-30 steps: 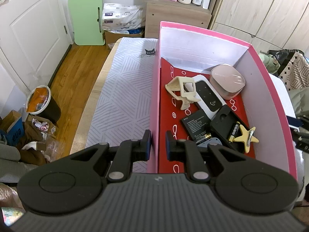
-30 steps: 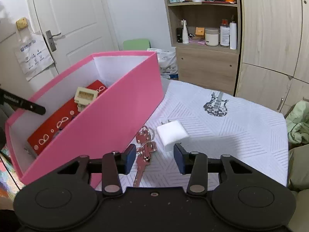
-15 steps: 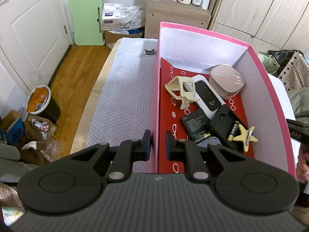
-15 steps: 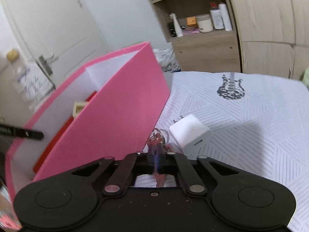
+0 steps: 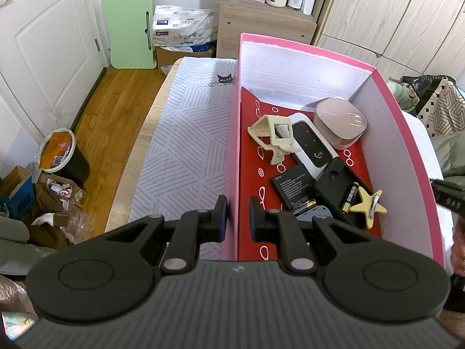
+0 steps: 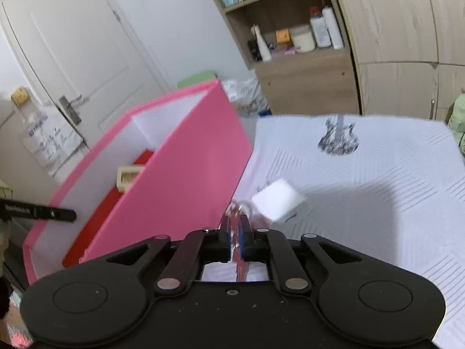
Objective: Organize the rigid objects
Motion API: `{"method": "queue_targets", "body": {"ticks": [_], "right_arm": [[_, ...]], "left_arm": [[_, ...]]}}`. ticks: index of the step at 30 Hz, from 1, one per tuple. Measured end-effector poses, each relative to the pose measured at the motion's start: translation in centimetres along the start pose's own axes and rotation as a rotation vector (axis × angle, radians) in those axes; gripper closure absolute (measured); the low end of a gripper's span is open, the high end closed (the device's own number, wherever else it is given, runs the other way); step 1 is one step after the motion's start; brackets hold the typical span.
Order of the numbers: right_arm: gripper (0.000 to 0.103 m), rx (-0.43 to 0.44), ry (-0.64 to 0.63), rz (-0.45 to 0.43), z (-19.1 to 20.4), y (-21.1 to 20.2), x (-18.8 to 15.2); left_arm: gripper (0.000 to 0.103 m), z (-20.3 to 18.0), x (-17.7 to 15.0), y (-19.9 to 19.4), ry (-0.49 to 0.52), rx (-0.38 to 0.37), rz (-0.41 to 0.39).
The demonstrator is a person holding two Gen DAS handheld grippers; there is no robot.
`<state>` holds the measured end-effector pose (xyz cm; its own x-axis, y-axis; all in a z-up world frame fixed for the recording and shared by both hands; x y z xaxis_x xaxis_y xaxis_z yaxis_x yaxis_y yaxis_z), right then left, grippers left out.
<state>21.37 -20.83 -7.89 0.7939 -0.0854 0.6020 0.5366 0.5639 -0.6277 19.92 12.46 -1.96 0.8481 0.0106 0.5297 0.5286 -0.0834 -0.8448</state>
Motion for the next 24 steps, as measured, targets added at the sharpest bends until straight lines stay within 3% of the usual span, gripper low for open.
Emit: {"method": "queue_targets", "body": {"ticks": [2,4,5,6,7,11,14,19,24], "right_arm": [[0.074,-0.021,-0.012,0.004,0.3,0.7,-0.2],[0.071,-0.056,-0.022,-0.003,0.4,1.2,-0.3],[0.073,-0.070,-0.018,-0.012,0.3,1.3,-0.3],[0.092,-0.076,0.001,-0.028,-0.1,1.3,-0.2],[0.098,-0.076,0.044,-0.049,-0.8,1.1,-0.1],[0.098,0.042,0.219,-0.068,-3.7,-0.4,0.5],[0.098,0.126,0.279,-0.084,-4.5,-1.7,0.6],[0.098,0.190,0.294,-0.114,-4.0,-3.3,0.9],[0.098,0.197,0.222,-0.158,-1.7,-5.2,2.2]], "left_arm": [[0.090,0.0,0.0,0.0,0.000,0.000,0.000],[0.090,0.0,0.0,0.0,0.002,0.001,0.000],[0.090,0.0,0.0,0.0,0.002,0.000,0.000],[0.090,0.0,0.0,0.0,0.002,0.000,0.000],[0.090,0.0,0.0,0.0,0.001,0.000,0.000],[0.090,0.0,0.0,0.0,0.001,-0.001,0.000],[0.090,0.0,0.0,0.0,0.002,0.001,0.001],[0.090,0.0,-0.1,0.0,0.002,0.002,-0.001],[0.090,-0.1,-0.1,0.0,0.010,0.007,-0.005]]}}
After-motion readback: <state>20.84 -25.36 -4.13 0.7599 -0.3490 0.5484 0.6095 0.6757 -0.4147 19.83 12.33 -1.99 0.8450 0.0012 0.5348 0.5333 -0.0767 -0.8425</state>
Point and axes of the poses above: each gripper's, at about its wrist camera, not at the fingertips, and y roughly the way its jaws point, z to its left, x to its top, the point moved 2 cm from there along y, roughly the way its jaws point, and after that the axes turned 5 degrees about y, right-handed, at the moved point
